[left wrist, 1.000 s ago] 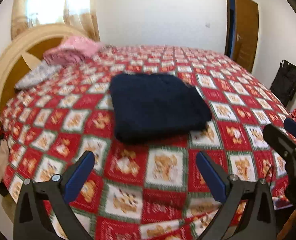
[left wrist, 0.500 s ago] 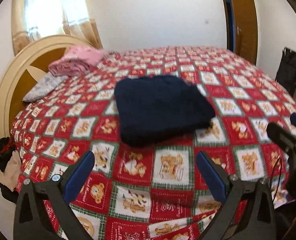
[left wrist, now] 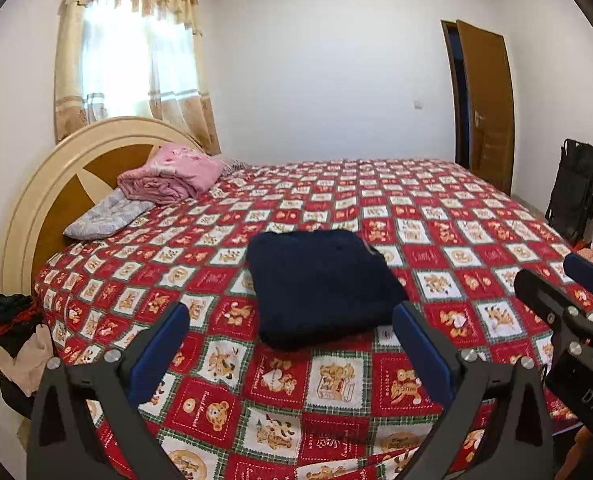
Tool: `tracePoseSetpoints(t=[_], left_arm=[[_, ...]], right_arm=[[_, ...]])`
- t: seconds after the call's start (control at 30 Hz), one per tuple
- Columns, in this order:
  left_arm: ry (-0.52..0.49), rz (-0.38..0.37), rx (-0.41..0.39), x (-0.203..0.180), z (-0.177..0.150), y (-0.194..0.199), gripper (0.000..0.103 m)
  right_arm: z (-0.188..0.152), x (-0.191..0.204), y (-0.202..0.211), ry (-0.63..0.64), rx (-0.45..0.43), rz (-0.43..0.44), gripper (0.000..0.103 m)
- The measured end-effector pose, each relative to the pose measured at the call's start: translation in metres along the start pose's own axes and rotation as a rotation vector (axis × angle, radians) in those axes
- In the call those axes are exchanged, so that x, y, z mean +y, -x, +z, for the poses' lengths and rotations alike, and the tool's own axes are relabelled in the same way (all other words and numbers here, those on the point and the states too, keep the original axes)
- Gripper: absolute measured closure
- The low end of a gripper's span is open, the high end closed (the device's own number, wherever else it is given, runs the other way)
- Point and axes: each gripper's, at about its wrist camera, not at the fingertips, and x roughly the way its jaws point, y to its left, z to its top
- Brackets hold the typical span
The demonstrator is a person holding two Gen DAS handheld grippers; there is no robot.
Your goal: Fold small clothes
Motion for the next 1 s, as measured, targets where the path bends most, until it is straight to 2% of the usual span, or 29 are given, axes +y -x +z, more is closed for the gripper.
tracePoseSetpoints(t=[0.4,1.0], left_arm=[[0.019,0.028,0.022,0.0011,-0.0022,-0.003,0.0],[0.01,0.015,0.033,0.001,-0.0033,-0.0043,0.0]], right_arm=[[0.0004,-0.0044,0.0029,-0.02,-0.017,-0.005,0.025],[-0.0013,-0.0034,0.0,-0.027,-0.002,0.0,0.025]])
